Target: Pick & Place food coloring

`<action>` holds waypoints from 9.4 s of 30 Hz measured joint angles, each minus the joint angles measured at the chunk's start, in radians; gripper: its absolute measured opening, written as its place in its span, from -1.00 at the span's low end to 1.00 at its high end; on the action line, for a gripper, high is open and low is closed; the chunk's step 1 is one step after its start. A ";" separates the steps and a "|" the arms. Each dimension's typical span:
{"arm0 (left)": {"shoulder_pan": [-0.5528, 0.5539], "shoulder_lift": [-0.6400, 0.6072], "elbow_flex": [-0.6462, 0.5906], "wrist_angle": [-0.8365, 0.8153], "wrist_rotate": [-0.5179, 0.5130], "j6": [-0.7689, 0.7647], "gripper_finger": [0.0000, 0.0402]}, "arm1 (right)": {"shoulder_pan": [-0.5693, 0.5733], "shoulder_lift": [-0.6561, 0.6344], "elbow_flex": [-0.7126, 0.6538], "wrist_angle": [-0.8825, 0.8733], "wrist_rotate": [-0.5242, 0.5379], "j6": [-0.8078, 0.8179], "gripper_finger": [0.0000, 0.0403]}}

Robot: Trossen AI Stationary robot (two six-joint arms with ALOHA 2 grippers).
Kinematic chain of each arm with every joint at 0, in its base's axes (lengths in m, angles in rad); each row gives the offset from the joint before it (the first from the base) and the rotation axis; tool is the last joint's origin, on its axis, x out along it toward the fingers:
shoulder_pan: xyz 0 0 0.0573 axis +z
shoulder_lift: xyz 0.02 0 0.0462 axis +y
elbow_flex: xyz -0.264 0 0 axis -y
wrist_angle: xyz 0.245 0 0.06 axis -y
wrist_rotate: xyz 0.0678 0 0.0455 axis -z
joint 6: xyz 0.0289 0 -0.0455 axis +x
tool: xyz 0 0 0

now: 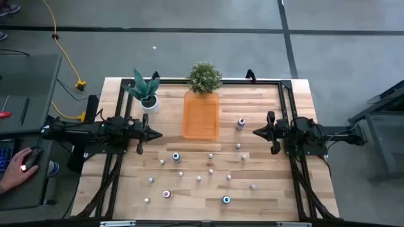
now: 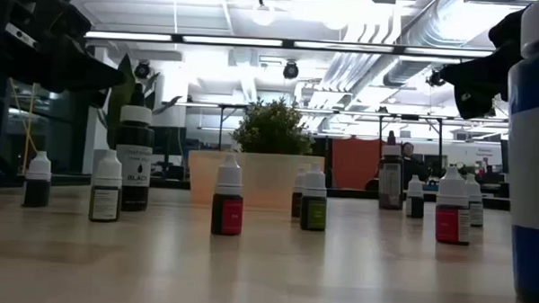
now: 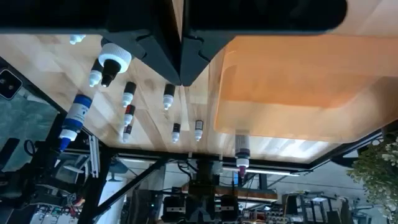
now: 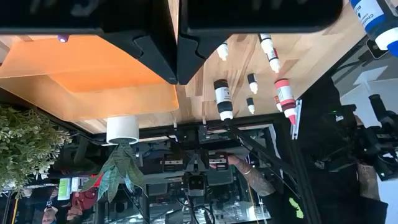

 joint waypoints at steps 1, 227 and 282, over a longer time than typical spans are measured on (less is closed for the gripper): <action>0.000 0.000 0.000 0.000 0.000 0.000 -1.00 | 0.000 0.000 0.000 0.000 0.000 0.000 -1.00; -0.223 1.404 1.140 -0.867 -0.025 0.051 0.30 | 0.000 0.008 0.000 0.000 0.000 0.000 -1.00; -0.236 1.458 1.141 -0.845 0.001 -0.027 -0.36 | 0.000 0.008 0.000 0.000 0.000 0.000 -1.00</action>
